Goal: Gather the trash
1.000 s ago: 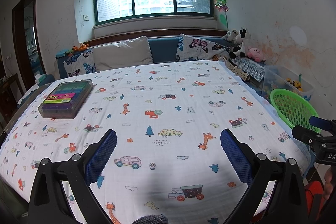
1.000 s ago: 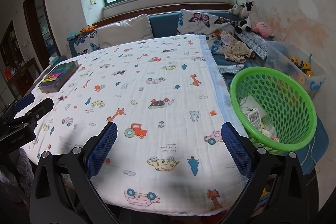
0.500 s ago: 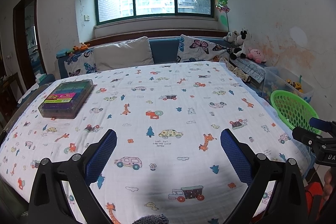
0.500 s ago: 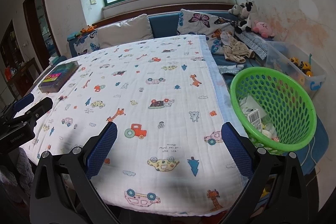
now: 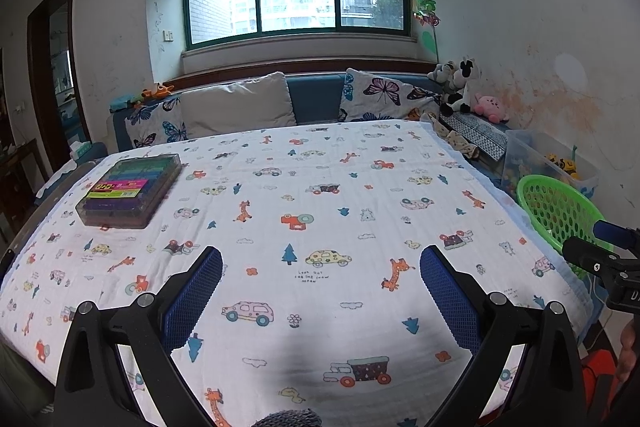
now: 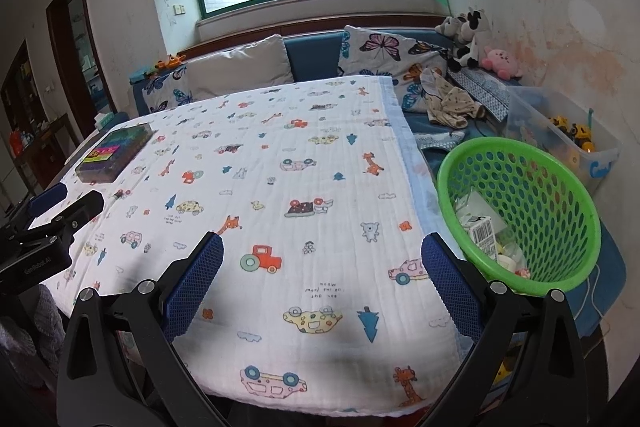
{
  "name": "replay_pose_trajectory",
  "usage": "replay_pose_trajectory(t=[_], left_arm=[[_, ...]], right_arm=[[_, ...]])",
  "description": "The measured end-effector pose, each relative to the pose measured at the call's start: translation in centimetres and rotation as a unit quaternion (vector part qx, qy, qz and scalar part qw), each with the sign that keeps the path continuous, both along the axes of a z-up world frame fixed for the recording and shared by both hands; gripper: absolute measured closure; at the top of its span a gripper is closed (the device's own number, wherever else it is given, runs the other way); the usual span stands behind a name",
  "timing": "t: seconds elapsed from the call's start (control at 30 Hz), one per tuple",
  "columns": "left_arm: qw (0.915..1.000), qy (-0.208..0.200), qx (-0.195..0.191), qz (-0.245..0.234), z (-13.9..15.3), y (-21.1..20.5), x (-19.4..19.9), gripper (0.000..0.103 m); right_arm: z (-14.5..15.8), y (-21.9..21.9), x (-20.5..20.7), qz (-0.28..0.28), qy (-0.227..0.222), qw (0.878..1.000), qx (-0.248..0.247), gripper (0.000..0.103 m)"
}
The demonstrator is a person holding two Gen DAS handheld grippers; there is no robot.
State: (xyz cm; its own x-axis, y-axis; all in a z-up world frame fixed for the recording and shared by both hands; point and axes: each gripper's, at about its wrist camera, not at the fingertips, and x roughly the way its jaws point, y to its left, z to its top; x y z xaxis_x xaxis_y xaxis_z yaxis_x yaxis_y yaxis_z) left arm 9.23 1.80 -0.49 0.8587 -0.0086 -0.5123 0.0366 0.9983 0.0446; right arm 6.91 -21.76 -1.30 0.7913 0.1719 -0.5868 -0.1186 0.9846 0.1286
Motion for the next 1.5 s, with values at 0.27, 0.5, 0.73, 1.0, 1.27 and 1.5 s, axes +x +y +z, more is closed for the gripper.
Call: replay_pose_trajectory(t=[0.27, 0.5, 0.73, 1.0, 1.27, 1.5], left_arm=[[1.0000, -0.006, 0.002, 0.003, 0.5, -0.1, 0.0, 0.007], [0.9999, -0.012, 0.002, 0.003, 0.9, -0.2, 0.1, 0.007], [0.9998, -0.017, 0.000, 0.007, 1.1, -0.3, -0.1, 0.007], [0.9997, -0.021, 0.001, 0.009, 1.2, -0.2, -0.2, 0.007], [0.9996, -0.029, 0.005, 0.007, 1.4, -0.3, -0.4, 0.007], [0.9996, -0.027, 0.004, 0.012, 1.3, -0.3, -0.3, 0.007]], right_arm=[[0.7, 0.3, 0.1, 0.001, -0.012, 1.000, -0.004, 0.005], [1.2, 0.4, 0.3, 0.000, -0.022, 1.000, -0.005, 0.005], [1.4, 0.3, 0.4, -0.005, -0.029, 1.000, -0.002, 0.005], [1.5, 0.4, 0.4, -0.005, -0.032, 0.999, 0.000, 0.005], [1.6, 0.3, 0.4, -0.006, -0.032, 0.999, 0.001, 0.005], [1.7, 0.5, 0.5, -0.008, -0.031, 0.999, 0.004, 0.005]])
